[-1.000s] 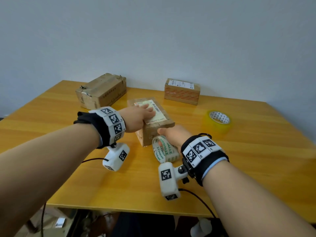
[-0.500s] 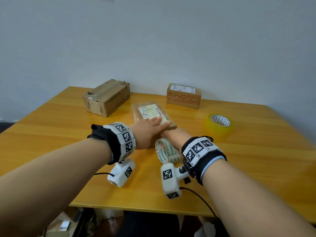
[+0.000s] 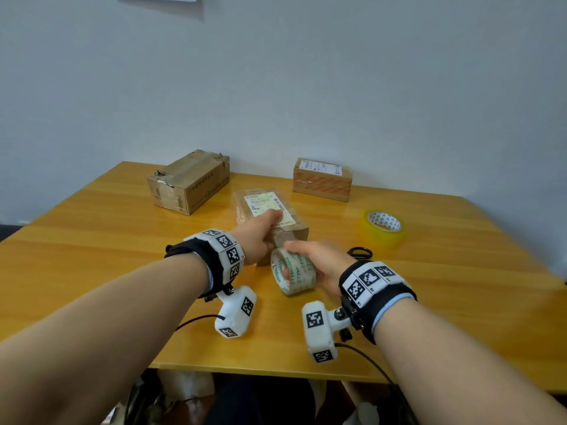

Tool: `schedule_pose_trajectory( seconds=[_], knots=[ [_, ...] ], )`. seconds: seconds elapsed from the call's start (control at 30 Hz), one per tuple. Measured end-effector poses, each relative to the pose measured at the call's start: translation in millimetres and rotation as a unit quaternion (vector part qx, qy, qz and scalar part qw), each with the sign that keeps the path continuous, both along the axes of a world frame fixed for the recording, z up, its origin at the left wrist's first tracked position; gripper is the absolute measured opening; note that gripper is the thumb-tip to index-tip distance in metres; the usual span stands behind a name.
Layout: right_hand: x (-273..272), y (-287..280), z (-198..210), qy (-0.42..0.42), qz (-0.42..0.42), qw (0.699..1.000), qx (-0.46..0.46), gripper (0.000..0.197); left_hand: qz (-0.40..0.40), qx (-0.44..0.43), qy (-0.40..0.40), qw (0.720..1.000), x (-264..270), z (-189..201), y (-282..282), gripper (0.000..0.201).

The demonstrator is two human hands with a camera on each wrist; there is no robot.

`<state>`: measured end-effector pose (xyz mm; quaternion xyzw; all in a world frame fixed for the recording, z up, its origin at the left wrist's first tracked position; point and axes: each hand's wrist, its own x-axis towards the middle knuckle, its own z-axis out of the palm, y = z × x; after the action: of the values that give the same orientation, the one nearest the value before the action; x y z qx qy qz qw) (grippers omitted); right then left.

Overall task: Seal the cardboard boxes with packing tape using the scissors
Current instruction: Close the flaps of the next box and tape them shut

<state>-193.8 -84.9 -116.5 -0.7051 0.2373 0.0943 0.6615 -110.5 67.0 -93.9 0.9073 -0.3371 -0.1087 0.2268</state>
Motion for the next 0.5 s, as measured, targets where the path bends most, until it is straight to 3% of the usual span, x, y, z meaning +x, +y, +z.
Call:
schedule_pose_trajectory(
  seconds=[0.1,0.2,0.3,0.5],
  knots=[
    [-5.3,-4.0,17.2,-0.065,-0.002,0.998,-0.015,0.048,-0.003,-0.025,0.018,1.000,4.4,13.4,4.1,0.058],
    [-4.9,-5.7,54.7,-0.167,0.000,0.986,0.031,0.050,-0.024,-0.060,0.044,0.997,14.6,46.5,8.2,0.050],
    [-0.8,-0.6,101.2,-0.249,-0.008,0.965,0.081,0.050,-0.027,-0.107,0.118,0.987,20.9,82.6,13.4,0.034],
    [14.1,8.8,135.8,-0.250,-0.017,0.968,0.023,0.035,-0.009,-0.129,0.215,0.968,34.3,100.6,18.0,0.036]
  ],
)
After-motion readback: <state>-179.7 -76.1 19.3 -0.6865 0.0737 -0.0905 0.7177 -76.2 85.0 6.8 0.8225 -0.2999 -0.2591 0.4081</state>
